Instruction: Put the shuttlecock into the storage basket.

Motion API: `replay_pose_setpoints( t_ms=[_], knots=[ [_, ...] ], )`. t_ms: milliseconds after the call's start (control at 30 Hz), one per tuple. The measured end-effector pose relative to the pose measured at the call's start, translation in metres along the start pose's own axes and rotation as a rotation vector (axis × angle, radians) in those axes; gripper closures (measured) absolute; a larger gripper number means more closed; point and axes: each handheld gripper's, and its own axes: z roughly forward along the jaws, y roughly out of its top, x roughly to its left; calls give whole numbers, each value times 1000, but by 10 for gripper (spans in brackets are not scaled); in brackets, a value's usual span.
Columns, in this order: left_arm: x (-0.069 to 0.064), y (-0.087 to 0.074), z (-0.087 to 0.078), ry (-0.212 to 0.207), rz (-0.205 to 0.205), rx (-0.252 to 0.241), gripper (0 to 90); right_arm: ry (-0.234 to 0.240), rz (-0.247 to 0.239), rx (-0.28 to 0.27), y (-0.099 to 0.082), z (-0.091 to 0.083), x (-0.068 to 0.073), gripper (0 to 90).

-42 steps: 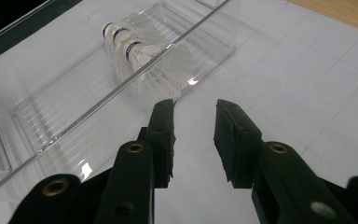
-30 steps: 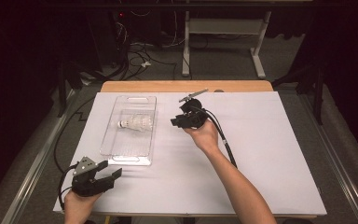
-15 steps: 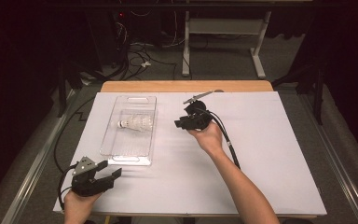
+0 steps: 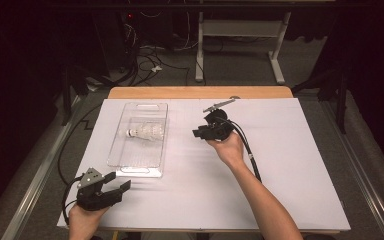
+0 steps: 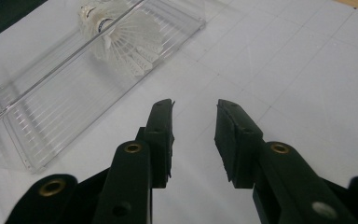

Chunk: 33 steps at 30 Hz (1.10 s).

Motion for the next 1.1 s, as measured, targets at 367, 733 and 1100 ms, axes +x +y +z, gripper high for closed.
replay_pose_setpoints(
  t_ms=[367, 733, 1100],
  knots=[
    [0, 0, 0, -2, -5, -3, 340, -9, 10, 0, -6, -6, -6, 672],
    [0, 0, 0, -1, -4, 1, 340, -26, 16, 2, -15, -14, -13, 669],
    [0, 0, 0, -7, -8, -1, 338, -33, 27, 0, -22, -19, -18, 668]
  ],
)
